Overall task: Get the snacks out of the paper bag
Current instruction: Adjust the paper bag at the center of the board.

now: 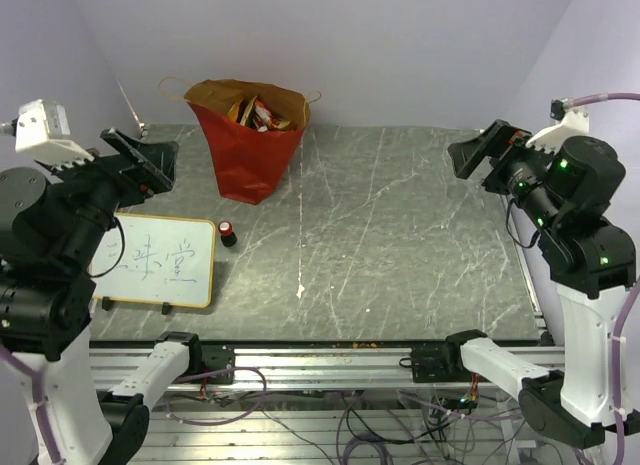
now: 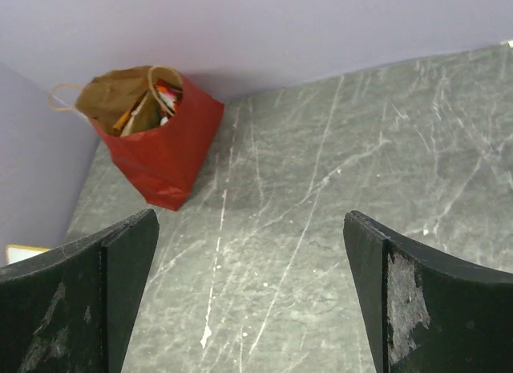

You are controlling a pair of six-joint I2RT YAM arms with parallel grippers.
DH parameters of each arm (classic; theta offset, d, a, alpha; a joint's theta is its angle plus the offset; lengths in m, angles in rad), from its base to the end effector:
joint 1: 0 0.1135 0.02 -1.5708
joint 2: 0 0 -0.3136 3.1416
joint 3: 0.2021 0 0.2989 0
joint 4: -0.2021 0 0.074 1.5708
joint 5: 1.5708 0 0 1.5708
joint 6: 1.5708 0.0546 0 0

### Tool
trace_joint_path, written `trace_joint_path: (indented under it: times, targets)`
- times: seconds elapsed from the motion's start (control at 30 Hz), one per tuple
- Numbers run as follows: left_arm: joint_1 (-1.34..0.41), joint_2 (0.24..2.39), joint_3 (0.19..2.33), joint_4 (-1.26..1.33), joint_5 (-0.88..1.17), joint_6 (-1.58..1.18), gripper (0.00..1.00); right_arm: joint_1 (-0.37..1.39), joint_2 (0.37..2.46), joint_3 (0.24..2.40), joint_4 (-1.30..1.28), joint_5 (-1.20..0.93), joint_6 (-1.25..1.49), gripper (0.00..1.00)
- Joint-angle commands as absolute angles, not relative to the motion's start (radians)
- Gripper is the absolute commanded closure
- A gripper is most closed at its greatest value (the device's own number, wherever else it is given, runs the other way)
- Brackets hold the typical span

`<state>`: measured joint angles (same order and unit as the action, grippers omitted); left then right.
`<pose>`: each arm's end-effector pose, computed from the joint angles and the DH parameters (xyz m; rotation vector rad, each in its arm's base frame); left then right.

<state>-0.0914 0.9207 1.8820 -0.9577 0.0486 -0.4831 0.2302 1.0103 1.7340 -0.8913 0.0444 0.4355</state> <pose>0.0766 -0.0097 0.6380 -0.2710 1.5649 -0.4884 0.1561 0.0341 0.5965 0.2131 1.7465 0.4488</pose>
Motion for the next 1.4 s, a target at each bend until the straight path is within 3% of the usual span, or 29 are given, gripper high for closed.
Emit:
trace_joint_path:
  times: [0.0, 0.5, 0.73, 0.97, 1.13, 1.3, 1.37]
  targets:
    - [-0.113, 0.963, 1.843, -0.892, -0.037, -0.493, 0.01, 0.233, 1.046, 1.714, -0.904, 0.111, 0.440, 0.00]
    - [-0.151, 1.178, 1.699, -0.738, -0.095, -0.622, 0.04, 0.236, 1.196, 1.648, -0.935, 0.141, 0.485, 0.00]
    - [-0.112, 1.319, 1.669, -0.647, 0.021, -0.763, 0.10, 0.237, 1.191, 1.550, -0.879, 0.062, 0.505, 0.00]
    - [-0.031, 1.478, 1.737, -0.609, 0.127, -0.730, 0.13, 0.238, 1.197, 1.504, -0.880, 0.016, 0.500, 0.00]
    - [0.078, 1.600, 1.798, -0.567, 0.166, -0.718, 0.11, 0.238, 1.195, 1.476, -0.869, -0.004, 0.506, 0.00]
    - [0.188, 1.736, 1.851, -0.445, 0.249, -0.736, 0.01, 0.238, 1.218, 1.443, -0.795, -0.080, 0.513, 0.00]
    - [0.218, 1.794, 1.890, -0.407, 0.265, -0.743, 0.01, 0.238, 1.250, 1.439, -0.752, -0.141, 0.527, 0.00]
